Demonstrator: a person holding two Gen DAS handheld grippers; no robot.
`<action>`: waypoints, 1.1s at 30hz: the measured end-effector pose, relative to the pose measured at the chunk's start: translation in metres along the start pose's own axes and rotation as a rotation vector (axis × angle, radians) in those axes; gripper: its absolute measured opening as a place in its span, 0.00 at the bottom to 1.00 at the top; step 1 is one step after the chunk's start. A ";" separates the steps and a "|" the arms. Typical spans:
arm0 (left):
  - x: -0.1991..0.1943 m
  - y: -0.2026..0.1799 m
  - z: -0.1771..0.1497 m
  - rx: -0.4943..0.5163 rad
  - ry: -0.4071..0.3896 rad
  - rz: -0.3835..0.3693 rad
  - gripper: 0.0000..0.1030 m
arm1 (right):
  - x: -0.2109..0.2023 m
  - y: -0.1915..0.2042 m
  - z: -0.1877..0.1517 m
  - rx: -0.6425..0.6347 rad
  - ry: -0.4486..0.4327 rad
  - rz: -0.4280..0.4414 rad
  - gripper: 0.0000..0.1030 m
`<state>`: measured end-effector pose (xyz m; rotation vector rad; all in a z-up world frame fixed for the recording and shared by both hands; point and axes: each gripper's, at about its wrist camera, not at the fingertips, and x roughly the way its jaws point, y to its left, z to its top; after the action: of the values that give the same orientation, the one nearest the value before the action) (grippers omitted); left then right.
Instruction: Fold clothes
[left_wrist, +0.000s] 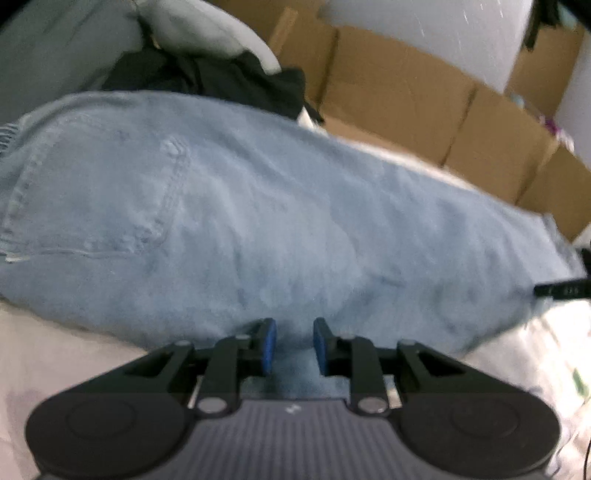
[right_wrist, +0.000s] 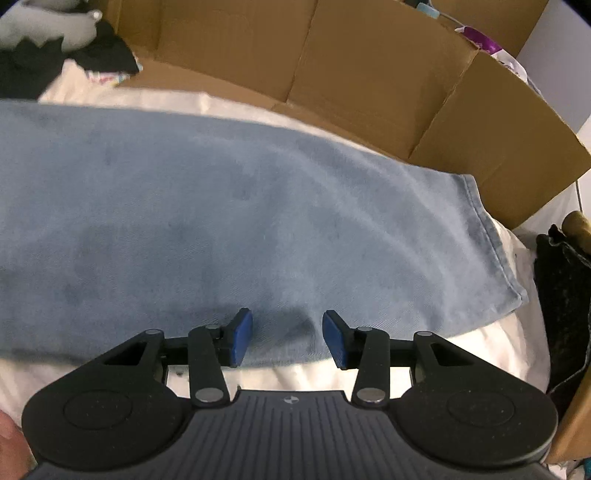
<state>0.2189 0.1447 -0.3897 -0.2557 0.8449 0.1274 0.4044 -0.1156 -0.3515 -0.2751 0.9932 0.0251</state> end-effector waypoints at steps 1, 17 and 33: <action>-0.006 0.003 0.004 -0.007 -0.016 0.006 0.24 | -0.002 -0.002 0.003 0.007 -0.002 0.009 0.47; -0.023 0.132 0.088 -0.044 -0.158 0.393 0.24 | 0.000 0.010 0.008 0.064 0.069 0.079 0.47; 0.022 0.170 0.107 -0.128 -0.064 0.392 0.22 | 0.016 0.021 0.003 0.021 0.091 0.122 0.48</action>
<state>0.2746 0.3378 -0.3681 -0.2017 0.8168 0.5548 0.4128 -0.0958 -0.3675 -0.1971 1.0992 0.1136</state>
